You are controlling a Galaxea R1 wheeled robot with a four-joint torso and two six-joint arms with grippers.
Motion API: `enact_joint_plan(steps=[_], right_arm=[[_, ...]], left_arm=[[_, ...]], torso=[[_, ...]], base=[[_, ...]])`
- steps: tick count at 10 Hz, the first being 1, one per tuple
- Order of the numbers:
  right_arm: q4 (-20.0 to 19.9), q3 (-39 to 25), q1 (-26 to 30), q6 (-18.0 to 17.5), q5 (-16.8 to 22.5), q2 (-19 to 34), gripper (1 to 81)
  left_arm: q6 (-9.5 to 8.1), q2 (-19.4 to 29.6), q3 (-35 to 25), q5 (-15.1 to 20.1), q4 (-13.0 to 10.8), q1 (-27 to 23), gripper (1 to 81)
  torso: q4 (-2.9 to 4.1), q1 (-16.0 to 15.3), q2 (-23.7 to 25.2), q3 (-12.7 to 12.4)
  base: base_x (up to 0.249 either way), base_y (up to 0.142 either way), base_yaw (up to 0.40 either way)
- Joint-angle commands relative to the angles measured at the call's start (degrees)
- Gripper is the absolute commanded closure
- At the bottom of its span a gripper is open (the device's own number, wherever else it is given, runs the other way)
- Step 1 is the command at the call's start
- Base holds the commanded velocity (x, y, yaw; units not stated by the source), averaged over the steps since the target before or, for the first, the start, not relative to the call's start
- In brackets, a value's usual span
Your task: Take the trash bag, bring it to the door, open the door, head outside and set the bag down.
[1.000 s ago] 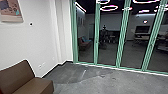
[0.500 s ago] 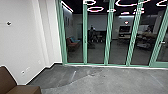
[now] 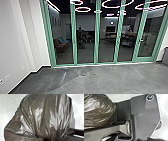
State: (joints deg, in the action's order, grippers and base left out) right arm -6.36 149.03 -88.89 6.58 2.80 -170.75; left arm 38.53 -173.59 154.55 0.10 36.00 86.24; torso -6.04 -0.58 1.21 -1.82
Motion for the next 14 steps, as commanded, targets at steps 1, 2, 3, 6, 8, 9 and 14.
enact_joint_plan(steps=[1,2,3,6,8,9,14], right_arm=[[0.39,-0.24,2.71,0.18,3.26,-0.05,1.0],[0.47,-0.24,2.71,0.18,3.26,-0.14,1.0],[0.47,-0.24,2.88,0.18,3.26,-0.23,1.0],[0.39,0.2,3.15,0.18,3.26,-0.23,1.0],[0.39,0.2,2.72,0.18,3.0,-0.49,1.0],[0.39,0.2,2.53,0.18,2.56,-0.49,1.0],[0.47,0.46,2.18,0.27,1.59,-0.49,1.0]], left_arm=[[0.14,-0.18,-0.13,3.77,-0.49,-3.57,81.1],[0.14,-0.18,-0.13,3.77,-0.4,-3.57,81.1],[0.14,-0.09,-0.13,3.77,-0.4,-3.57,81.1],[0.14,0.34,-0.13,2.98,-0.41,-3.66,81.1],[0.14,0.35,-0.13,2.98,-0.4,-3.66,81.1],[0.14,0.26,-0.13,2.98,-0.4,-3.58,81.1],[0.14,0.35,-0.13,2.98,-0.23,-3.31,81.1]], torso=[[0.0,0.0,0.0,0.0],[0.0,0.0,0.0,0.0],[0.0,0.0,0.0,0.0],[0.0,0.0,0.0,0.0],[0.0,0.0,0.0,0.0],[0.0,0.0,0.0,0.0],[0.0,0.0,0.0,0.0]], base=[[0.0,0.0,-0.34],[0.0,0.0,-0.34],[0.0,0.0,-0.34],[0.0,0.0,-0.34],[0.0,0.0,-0.312],[0.0,0.0,-0.268],[0.0,0.0,-0.17]])
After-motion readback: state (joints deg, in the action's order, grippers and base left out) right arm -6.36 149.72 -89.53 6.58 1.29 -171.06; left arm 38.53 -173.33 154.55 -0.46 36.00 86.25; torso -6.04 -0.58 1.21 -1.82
